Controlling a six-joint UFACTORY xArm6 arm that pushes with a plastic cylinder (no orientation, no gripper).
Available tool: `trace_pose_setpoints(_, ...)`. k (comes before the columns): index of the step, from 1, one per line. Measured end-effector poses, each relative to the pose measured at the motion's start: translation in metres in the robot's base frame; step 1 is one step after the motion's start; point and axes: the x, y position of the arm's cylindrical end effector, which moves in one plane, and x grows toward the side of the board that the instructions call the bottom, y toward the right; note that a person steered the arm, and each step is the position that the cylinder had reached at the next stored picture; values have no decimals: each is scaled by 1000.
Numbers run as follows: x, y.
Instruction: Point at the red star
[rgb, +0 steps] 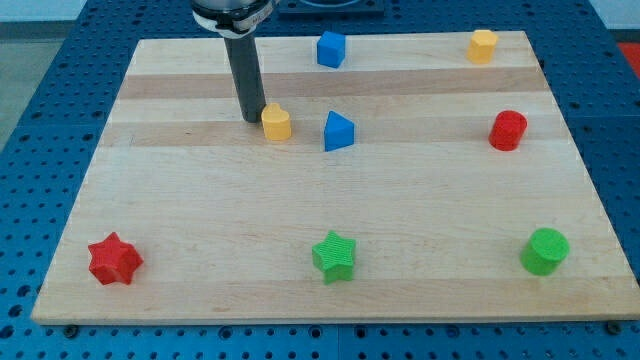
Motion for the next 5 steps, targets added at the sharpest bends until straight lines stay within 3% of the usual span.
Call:
trace_pose_setpoints(2,50,-59)
trace_pose_setpoints(5,196,-168)
